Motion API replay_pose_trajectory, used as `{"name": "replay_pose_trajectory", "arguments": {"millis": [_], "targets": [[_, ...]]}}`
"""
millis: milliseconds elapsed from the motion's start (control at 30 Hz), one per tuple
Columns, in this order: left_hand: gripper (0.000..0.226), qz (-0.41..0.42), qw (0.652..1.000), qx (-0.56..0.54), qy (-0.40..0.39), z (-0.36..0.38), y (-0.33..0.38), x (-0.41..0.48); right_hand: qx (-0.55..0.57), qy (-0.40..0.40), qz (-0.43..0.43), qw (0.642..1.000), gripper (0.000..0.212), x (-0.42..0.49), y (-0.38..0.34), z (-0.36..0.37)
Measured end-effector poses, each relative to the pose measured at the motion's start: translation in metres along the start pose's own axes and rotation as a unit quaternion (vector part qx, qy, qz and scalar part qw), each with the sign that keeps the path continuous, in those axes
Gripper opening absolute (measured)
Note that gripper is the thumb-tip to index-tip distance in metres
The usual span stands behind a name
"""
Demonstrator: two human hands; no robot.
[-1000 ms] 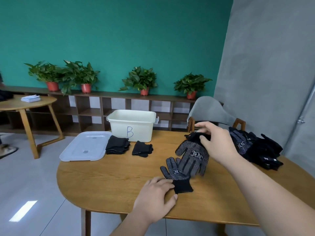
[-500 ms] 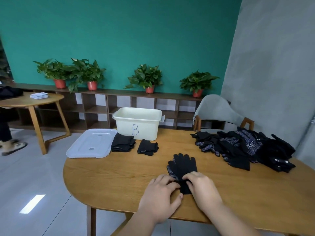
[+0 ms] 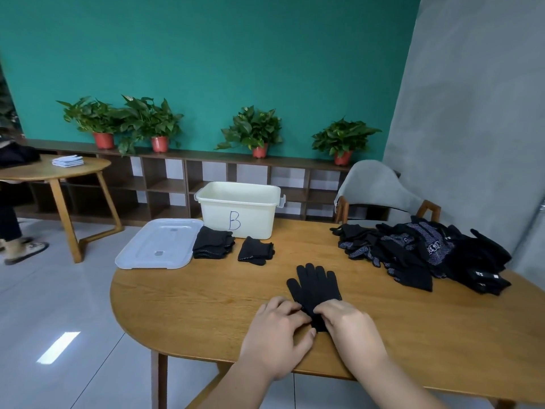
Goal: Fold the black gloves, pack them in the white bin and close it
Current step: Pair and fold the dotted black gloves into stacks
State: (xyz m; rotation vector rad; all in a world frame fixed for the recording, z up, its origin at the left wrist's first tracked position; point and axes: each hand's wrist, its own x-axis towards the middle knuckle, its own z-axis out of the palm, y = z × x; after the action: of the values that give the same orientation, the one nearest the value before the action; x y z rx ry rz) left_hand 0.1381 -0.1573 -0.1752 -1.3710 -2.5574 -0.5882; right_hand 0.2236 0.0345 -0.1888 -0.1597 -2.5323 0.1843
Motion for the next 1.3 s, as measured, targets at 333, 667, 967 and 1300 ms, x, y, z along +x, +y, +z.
{"name": "replay_pose_trajectory", "arguments": {"millis": [333, 667, 967, 1300], "targets": [[0.057, 0.000, 1.000, 0.007, 0.002, -0.003, 0.002, -0.002, -0.058, -0.034, -0.036, 0.997, 0.040, -0.008, -0.011, -0.013], [0.056, 0.042, 0.999, 0.003, -0.008, -0.002, 0.003, 0.000, 0.081, -0.174, 0.089, 0.977, 0.047, 0.035, -0.003, -0.016], [0.054, 0.048, 0.999, -0.011, 0.006, 0.000, 0.000, 0.001, 0.001, -0.294, 0.103, 0.950, 0.052, 0.086, 0.000, -0.001], [0.050, 0.004, 0.999, -0.030, 0.025, -0.003, 0.000, 0.002, -0.045, -0.304, 0.132, 0.942, 0.059, 0.063, -0.006, 0.013]]}}
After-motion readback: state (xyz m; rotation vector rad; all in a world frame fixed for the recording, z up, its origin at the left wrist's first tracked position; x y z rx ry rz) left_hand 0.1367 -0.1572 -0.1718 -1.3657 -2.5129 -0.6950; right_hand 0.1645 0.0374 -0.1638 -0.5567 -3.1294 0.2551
